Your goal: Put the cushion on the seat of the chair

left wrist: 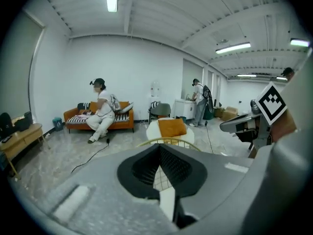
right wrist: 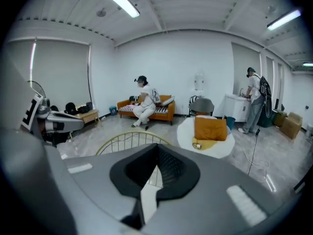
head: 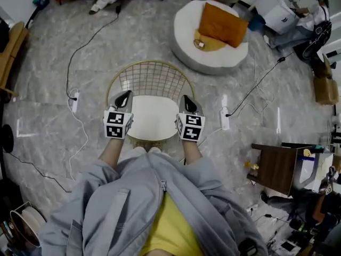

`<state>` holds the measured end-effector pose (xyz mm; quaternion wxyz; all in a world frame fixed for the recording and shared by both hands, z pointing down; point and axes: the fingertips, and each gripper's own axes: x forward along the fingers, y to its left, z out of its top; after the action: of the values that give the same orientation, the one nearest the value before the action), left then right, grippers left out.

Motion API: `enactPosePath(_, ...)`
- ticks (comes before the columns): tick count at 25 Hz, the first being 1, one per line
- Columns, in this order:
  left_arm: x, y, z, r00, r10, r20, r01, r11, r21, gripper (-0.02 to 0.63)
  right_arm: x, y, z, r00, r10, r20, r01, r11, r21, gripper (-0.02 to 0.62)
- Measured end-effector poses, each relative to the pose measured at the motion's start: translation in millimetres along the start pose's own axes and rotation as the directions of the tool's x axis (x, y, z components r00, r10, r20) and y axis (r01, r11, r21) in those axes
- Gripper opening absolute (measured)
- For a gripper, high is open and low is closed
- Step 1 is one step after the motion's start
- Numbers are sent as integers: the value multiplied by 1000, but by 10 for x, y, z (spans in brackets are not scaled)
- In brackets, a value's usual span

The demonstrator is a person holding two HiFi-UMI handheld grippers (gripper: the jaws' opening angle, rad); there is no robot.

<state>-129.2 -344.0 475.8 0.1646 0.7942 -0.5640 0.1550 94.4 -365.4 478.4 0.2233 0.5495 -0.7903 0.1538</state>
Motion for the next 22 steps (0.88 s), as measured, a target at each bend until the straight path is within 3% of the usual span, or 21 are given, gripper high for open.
enactPosePath(6,-374,-13,1002,978,28,206,-38,998,47,8,-482,204,1010,971,36,237,-15,996,-90,0)
enactPosePath(13,-814,-179,1933,941,15,339,-52,994,101,8,-1115,420,2086,872,97,480,-13,984,-176,0)
enactPosePath(17,-1090,-308,2276,915,0,402,-50,992,113,8,-1425,478,2349,829,117,547,-24,984,-174,0)
enactPosePath(22,-1323,-417,2425,899,23,438,-83,990,117,8,-1641,429,2387,818,112,564,-41,990,-137,0)
